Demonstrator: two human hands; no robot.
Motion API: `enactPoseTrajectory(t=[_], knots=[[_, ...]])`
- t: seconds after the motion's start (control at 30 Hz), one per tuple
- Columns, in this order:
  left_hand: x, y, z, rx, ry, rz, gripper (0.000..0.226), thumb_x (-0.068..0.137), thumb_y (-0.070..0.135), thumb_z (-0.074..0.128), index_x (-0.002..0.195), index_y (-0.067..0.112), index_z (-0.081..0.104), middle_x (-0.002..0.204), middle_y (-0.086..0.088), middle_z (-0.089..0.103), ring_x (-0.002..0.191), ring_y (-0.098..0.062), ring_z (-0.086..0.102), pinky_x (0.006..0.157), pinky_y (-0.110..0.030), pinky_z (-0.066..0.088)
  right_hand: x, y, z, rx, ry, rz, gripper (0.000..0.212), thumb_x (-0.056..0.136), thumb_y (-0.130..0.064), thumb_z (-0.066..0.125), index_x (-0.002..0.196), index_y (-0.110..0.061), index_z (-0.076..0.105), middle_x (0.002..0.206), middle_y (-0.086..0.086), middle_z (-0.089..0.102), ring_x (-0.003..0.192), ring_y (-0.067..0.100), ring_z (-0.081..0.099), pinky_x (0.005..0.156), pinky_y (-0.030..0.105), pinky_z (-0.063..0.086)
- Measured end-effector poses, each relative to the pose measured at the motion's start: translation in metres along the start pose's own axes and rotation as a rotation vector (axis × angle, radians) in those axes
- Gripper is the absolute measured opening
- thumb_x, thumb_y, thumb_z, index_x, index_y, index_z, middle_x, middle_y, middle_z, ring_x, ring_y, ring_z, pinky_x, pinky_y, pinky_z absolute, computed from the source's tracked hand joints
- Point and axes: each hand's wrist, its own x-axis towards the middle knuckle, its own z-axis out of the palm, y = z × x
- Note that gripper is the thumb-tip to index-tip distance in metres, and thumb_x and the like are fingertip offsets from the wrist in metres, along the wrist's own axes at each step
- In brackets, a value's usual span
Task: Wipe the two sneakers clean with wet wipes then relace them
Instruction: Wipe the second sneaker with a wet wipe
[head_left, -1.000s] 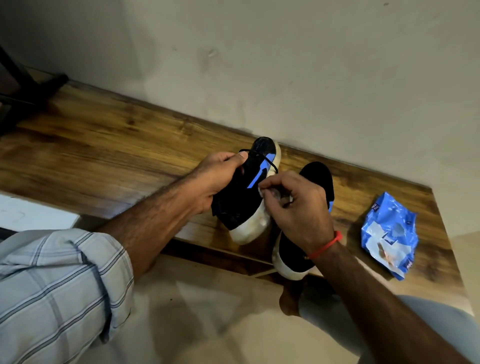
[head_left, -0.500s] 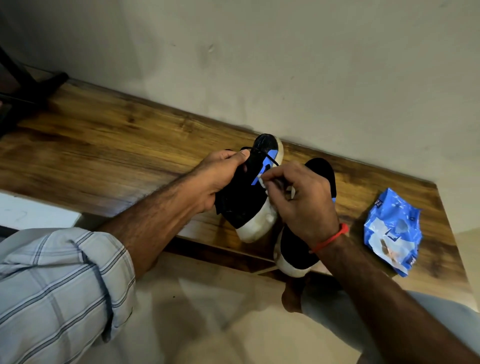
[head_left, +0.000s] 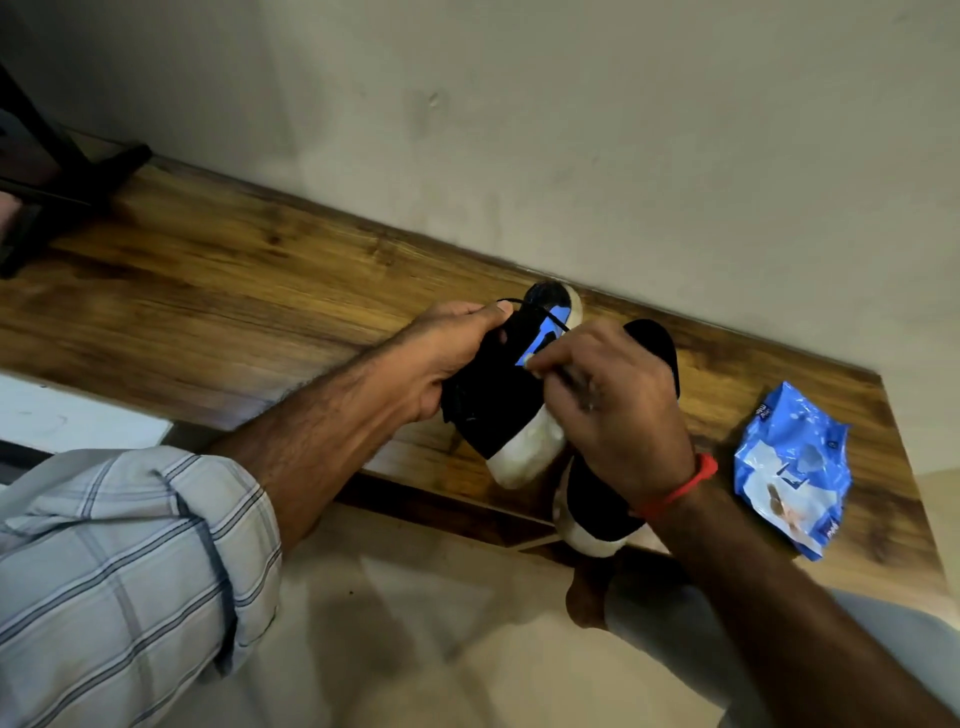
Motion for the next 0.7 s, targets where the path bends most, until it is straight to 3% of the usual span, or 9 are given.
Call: enactPoseTrajectory(t=[0.13,0.27,0.43,0.5,0.6,0.7], knots=[[0.0,-0.004,0.0,-0.006,-0.013,-0.007,0.037,0.101,0.037,0.061,0.107,0.002,0.07,0.092,-0.01,0.069,0.06,-0.017,0.062,0.055,-0.026,0.053,-0.001,0.001,-0.004,0.111,0.04,0.089,0.012,0.083,0.001,0.069,0.09,-0.008,0.073,0.09,0.0,0.067,0.084,0.008,0.062,0.076,0.029,0.052],[0.0,-0.003,0.004,-0.006,0.005,0.014,0.032,0.1,0.036,0.062,0.108,0.006,0.071,0.08,-0.004,0.069,0.053,-0.012,0.061,0.047,-0.022,0.047,-0.016,-0.03,0.006,0.155,-0.131,-0.137,0.013,0.082,0.004,0.07,0.092,-0.005,0.072,0.091,0.005,0.066,0.086,0.017,0.062,0.079,0.028,0.051],[-0.006,0.004,0.007,-0.001,-0.031,0.074,0.015,0.096,0.026,0.068,0.088,0.017,0.059,0.092,-0.011,0.062,0.054,-0.012,0.054,0.044,-0.02,0.043,-0.001,-0.006,-0.004,0.228,0.023,0.02,0.012,0.085,0.005,0.07,0.09,-0.005,0.072,0.091,0.001,0.069,0.089,0.013,0.065,0.079,0.031,0.053],[-0.006,0.005,0.005,0.048,-0.039,0.102,0.011,0.094,0.02,0.07,0.093,0.02,0.059,0.087,-0.005,0.066,0.049,-0.008,0.054,0.044,-0.018,0.045,0.002,0.006,-0.007,0.186,0.055,0.05,0.011,0.086,0.004,0.069,0.09,-0.006,0.072,0.091,0.001,0.069,0.089,0.011,0.065,0.08,0.028,0.053],[-0.007,0.004,0.005,0.069,-0.123,0.109,0.021,0.093,0.009,0.068,0.109,0.021,0.06,0.085,0.001,0.069,0.061,-0.009,0.06,0.053,-0.021,0.052,0.004,0.027,-0.008,0.035,0.081,0.1,0.01,0.085,0.002,0.069,0.089,-0.007,0.072,0.09,0.003,0.067,0.085,0.012,0.063,0.08,0.021,0.05],[-0.008,0.002,0.004,0.038,-0.173,0.109,0.026,0.094,0.004,0.066,0.113,0.02,0.061,0.077,0.002,0.073,0.059,-0.008,0.063,0.05,-0.022,0.052,0.012,0.048,-0.013,-0.057,0.178,0.199,0.01,0.084,0.001,0.07,0.088,-0.008,0.073,0.088,0.004,0.067,0.082,0.008,0.059,0.081,0.005,0.04]])
